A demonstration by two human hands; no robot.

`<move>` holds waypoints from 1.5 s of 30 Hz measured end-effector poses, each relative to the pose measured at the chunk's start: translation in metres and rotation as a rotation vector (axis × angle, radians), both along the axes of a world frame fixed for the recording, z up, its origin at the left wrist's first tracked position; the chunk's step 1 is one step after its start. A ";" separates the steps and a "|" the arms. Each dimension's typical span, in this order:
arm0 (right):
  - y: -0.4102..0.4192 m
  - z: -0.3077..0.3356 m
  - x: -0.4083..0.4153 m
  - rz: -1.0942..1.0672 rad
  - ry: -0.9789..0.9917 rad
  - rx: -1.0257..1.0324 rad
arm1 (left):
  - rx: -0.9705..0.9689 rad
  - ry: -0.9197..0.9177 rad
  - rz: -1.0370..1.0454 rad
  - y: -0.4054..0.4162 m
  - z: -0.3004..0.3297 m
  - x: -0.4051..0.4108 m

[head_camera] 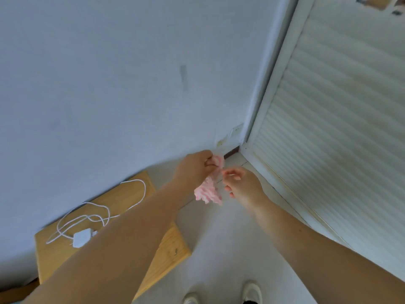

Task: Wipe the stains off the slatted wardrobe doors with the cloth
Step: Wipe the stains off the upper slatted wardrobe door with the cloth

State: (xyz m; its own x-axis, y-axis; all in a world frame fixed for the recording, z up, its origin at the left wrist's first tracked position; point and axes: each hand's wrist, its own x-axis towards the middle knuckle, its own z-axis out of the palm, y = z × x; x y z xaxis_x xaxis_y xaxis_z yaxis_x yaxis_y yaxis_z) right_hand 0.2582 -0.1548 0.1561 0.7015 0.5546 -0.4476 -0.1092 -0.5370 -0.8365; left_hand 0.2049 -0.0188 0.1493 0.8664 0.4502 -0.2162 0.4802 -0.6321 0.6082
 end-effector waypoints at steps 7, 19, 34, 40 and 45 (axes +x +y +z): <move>-0.045 0.141 0.101 -0.155 -0.120 0.304 | -0.169 -0.354 0.180 -0.049 0.154 0.115; -0.084 0.357 0.213 -0.328 -0.537 0.778 | -0.289 -0.857 -0.288 -0.125 0.392 0.222; -0.084 0.547 0.285 -0.435 -1.042 0.851 | -0.488 -1.066 -0.629 -0.100 0.562 0.337; -0.101 0.593 0.301 -0.433 -1.267 0.787 | -0.692 -1.157 -0.733 -0.110 0.601 0.362; -0.123 0.630 0.330 -0.502 -1.305 0.791 | -0.696 -1.281 -0.753 -0.129 0.633 0.379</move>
